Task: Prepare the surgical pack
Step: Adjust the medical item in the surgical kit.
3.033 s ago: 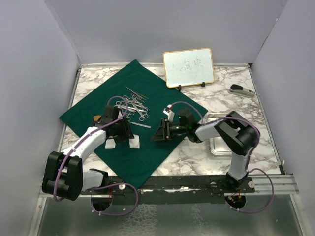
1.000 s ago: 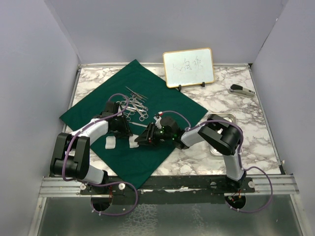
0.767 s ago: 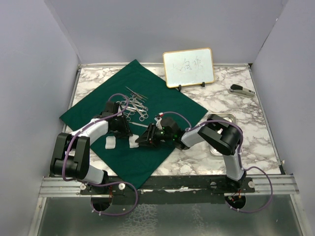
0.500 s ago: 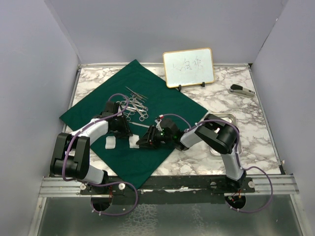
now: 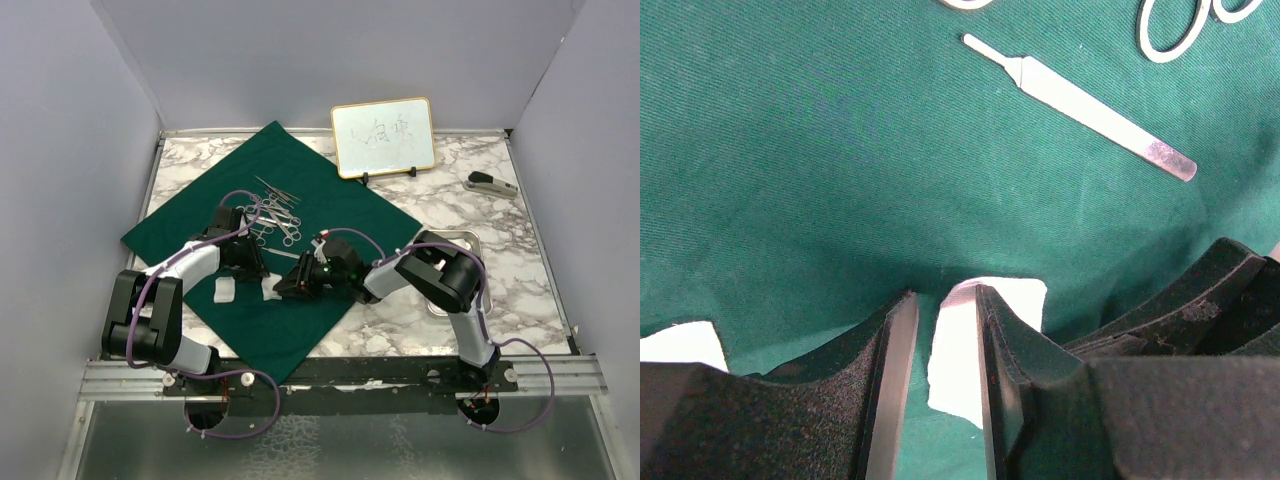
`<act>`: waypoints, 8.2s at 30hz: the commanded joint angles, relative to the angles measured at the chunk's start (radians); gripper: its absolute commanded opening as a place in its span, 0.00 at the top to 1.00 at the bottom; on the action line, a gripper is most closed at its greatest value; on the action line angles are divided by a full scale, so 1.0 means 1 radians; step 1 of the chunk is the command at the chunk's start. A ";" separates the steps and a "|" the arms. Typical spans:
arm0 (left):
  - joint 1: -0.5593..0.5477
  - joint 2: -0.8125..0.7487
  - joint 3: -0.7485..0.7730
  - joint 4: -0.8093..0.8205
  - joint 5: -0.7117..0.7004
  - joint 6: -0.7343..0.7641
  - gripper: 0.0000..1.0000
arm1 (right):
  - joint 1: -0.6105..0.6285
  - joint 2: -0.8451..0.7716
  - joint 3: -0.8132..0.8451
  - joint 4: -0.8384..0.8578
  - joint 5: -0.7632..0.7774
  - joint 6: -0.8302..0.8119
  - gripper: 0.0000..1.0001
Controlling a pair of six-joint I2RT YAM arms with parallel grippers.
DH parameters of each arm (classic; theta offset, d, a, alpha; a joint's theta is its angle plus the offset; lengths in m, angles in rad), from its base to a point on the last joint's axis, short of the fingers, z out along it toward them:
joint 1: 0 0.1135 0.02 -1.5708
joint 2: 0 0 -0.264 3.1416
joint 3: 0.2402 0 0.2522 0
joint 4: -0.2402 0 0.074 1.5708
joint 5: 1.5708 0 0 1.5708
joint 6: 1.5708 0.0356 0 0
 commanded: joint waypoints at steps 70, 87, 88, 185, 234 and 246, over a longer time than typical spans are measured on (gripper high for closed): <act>-0.007 0.056 -0.017 0.025 -0.022 0.020 0.68 | 0.169 -0.124 0.124 -0.343 -0.011 -2.483 0.73; -0.007 0.064 -0.017 0.025 -0.018 0.021 0.68 | 0.181 -0.098 0.145 -0.384 -0.007 -2.532 0.79; -0.007 0.064 -0.017 0.024 -0.019 0.020 0.68 | 0.182 -0.097 0.144 -0.380 -0.004 -2.533 0.81; -0.012 -0.412 0.083 -0.082 -0.045 0.057 0.38 | -0.016 -0.029 0.127 -0.328 0.064 -0.419 0.72; -0.012 -0.433 0.055 -0.079 -0.051 0.070 0.38 | -0.014 -0.059 0.253 -0.424 0.078 -0.756 0.99; -0.012 -0.436 0.054 -0.083 -0.048 0.070 0.38 | -0.014 -0.046 0.242 -0.417 0.114 -0.742 0.99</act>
